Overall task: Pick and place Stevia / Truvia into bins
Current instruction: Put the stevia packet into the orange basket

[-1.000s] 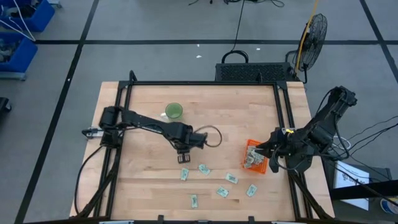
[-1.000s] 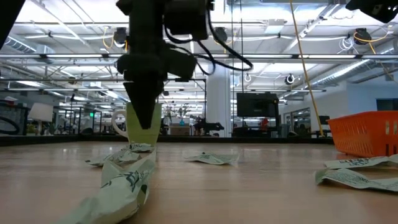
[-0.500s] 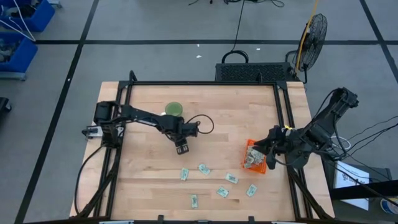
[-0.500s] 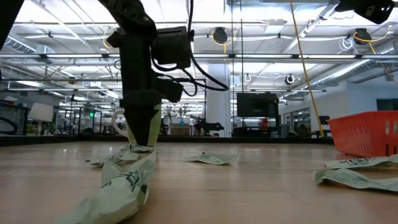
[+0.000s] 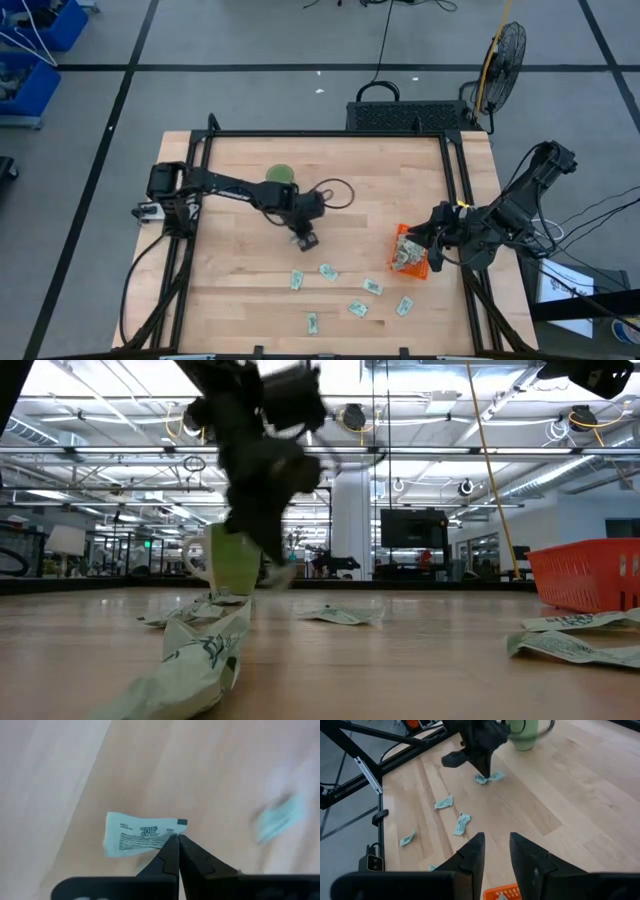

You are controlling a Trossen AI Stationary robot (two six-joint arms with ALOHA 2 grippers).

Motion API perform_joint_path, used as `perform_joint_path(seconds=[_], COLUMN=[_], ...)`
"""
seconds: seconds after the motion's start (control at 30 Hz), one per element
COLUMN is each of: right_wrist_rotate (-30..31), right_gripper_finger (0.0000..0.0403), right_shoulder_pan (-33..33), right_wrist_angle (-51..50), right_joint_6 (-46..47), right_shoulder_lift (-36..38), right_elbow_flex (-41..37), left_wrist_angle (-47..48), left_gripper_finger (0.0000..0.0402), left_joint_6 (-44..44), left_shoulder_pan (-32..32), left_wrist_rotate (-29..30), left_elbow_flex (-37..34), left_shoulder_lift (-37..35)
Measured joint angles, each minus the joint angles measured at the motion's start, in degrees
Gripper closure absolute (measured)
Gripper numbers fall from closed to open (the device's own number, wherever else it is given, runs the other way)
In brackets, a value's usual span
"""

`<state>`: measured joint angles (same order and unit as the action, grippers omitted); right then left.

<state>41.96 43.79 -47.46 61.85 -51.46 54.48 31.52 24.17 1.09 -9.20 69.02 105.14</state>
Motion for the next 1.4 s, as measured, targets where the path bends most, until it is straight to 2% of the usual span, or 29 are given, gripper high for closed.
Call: perform_joint_path(seconds=[0.17,0.37,0.53,0.6,0.67,0.83,0.93,1.2,1.27,1.4], right_wrist_rotate=[-0.14,-0.22,-0.27,-2.46,-7.86,-27.57,-33.35,-32.94,-32.98,-33.01], right_gripper_finger=[0.0316,0.0316,0.0316,0.0316,0.0316,0.0316,0.0316,0.0316,0.0316,0.0316], right_shoulder_pan=[0.0,0.04,0.08,0.15,0.15,0.17,0.2,0.17,0.15,0.17], right_wrist_angle=[0.03,0.11,-0.36,-1.81,-3.92,-8.26,-10.28,-17.03,-17.14,-15.74], right_joint_6=[0.01,-1.98,-2.54,-2.54,-2.54,0.07,2.06,10.82,11.72,12.46], right_shoulder_lift=[0.0,0.02,0.27,0.77,1.3,1.38,1.06,0.94,0.94,0.9], right_elbow_flex=[0.0,0.0,0.0,0.0,0.0,0.0,0.0,0.0,0.0,0.0], left_wrist_angle=[-5.29,-7.03,-15.33,-20.54,-24.54,-28.85,-29.02,-28.44,-28.64,-27.23], left_gripper_finger=[0.0399,0.04,0.04,0.04,0.0401,0.0401,0.0401,0.0401,0.0401,0.0396], left_joint_6=[2.09,7.2,10.81,12.54,14.49,17.97,18.34,16.23,16.84,17.16], left_shoulder_pan=[-4.57,-8.39,-12.24,-13.31,-14.02,-14.71,-14.46,-13.47,-12.98,-11.77], left_wrist_rotate=[1.18,5.76,11.43,13.94,15.84,18.52,17.48,14.77,14.67,14.75], left_elbow_flex=[6.08,14.45,18.77,19.66,20.35,25.34,31.49,50.14,52.39,52.62], left_shoulder_lift=[0.13,0.13,0.2,0.99,2.53,10.42,16.65,32.43,34.9,37.71])
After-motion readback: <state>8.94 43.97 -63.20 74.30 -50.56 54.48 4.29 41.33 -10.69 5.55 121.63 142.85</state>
